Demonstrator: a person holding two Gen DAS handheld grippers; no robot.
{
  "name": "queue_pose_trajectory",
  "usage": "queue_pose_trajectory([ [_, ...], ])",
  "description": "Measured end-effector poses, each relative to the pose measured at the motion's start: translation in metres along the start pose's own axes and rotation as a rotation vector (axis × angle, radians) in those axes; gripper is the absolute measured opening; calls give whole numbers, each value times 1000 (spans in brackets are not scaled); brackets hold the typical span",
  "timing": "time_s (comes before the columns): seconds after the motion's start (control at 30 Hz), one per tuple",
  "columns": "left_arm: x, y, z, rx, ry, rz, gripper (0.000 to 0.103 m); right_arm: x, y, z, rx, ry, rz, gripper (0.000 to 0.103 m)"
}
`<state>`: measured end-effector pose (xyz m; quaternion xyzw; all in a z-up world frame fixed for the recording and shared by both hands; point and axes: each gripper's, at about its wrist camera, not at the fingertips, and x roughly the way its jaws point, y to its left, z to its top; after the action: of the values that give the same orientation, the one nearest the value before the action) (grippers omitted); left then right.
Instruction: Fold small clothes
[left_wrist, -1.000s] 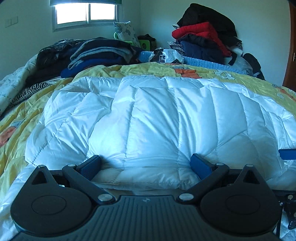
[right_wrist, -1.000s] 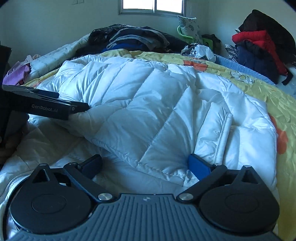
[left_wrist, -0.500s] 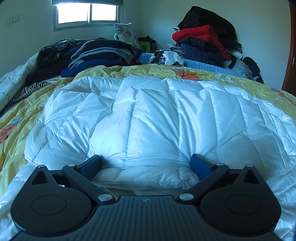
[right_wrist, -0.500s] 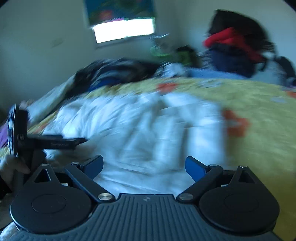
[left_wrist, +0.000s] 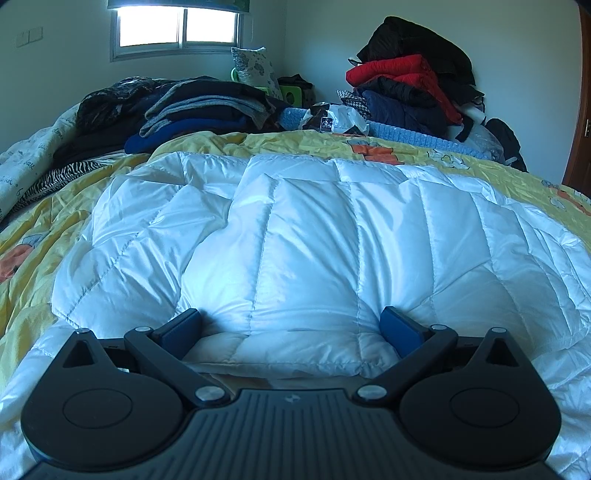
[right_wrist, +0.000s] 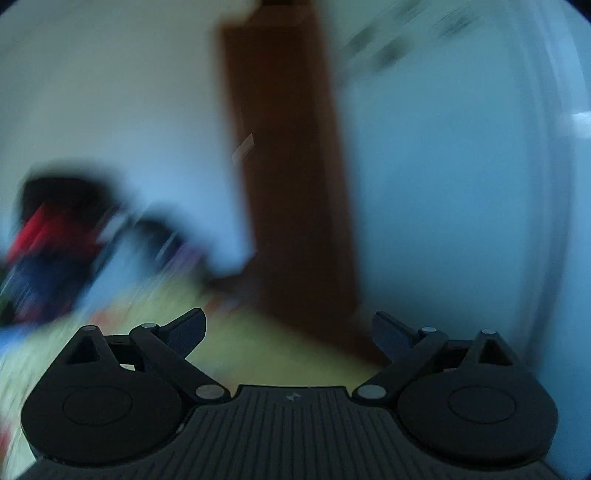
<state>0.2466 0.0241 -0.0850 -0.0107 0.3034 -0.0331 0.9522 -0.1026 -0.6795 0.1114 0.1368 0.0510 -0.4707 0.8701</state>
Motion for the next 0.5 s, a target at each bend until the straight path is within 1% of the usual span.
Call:
queue_pose_trajectory([
  [0.03, 0, 0, 0, 1, 0, 1, 103, -10, -9, 13, 32, -87, -32, 99],
  [0.1, 0, 0, 0, 1, 0, 1, 103, -34, -17, 34, 83, -280, -52, 103],
  [0.17, 0, 0, 0, 1, 0, 0, 103, -55, -6, 40, 66, -418, -20, 102],
  [0.2, 0, 0, 0, 1, 0, 1, 103, -59, 4, 36, 39, -448, 14, 102],
  [0.23, 0, 0, 0, 1, 0, 1, 103, -62, 19, 27, -7, -453, 69, 103],
  [0.27, 0, 0, 0, 2, 0, 1, 103, -60, 33, 16, -56, -435, 123, 102],
  [0.3, 0, 0, 0, 2, 0, 2, 103, -57, 53, -1, -129, -390, 196, 102],
  [0.37, 0, 1, 0, 1, 0, 1, 103, -50, 91, -42, -274, -265, 330, 102],
  [0.4, 0, 0, 0, 1, 0, 1, 103, -47, 113, -69, -347, -177, 405, 102],
  [0.47, 0, 0, 0, 1, 0, 2, 103, -49, 153, -123, -451, -11, 549, 102],
  [0.5, 0, 0, 0, 1, 0, 2, 103, -56, 171, -144, -487, 46, 612, 101],
])
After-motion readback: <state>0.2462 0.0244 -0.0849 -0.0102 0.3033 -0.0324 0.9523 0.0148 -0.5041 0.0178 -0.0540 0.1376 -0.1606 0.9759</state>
